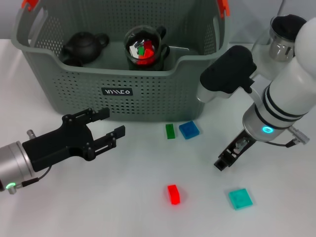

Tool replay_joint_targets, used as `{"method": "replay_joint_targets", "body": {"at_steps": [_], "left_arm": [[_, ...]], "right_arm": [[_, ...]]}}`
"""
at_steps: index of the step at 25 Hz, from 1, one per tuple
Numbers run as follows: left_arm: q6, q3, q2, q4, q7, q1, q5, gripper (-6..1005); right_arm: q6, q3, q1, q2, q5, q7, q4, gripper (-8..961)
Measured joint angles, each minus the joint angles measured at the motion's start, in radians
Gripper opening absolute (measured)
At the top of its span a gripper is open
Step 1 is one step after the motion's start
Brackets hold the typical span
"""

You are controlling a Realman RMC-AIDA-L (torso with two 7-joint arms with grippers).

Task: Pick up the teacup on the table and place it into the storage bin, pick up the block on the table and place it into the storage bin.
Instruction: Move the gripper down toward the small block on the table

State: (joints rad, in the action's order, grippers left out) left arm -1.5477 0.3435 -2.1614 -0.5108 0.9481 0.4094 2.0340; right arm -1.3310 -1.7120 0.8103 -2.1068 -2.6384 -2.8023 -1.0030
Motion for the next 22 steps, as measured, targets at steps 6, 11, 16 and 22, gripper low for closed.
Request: {"method": "replay_joint_targets", "body": {"at_steps": [6, 11, 16, 22], "left_arm": [[0.0, 0.0, 0.0, 0.0, 0.001, 0.0, 0.0, 627], [0.0, 0.0, 0.0, 0.0, 0.001, 0.0, 0.0, 628], [0.0, 0.0, 0.0, 0.0, 0.003, 0.003, 0.0, 628], [0.002, 0.0, 0.0, 0.0, 0.002, 0.006, 0.0, 628]], "right_arm": [[0.003, 0.0, 0.003, 0.0, 0.008, 0.0, 0.005, 574], [-0.002, 0.0, 0.004, 0.0, 0.009, 0.002, 0.015, 574], [-0.011, 0.001, 0.005, 0.001, 0.009, -0.001, 0.01, 572], [-0.018, 0.003, 0.004, 0.002, 0.009, -0.001, 0.005, 573]]}}
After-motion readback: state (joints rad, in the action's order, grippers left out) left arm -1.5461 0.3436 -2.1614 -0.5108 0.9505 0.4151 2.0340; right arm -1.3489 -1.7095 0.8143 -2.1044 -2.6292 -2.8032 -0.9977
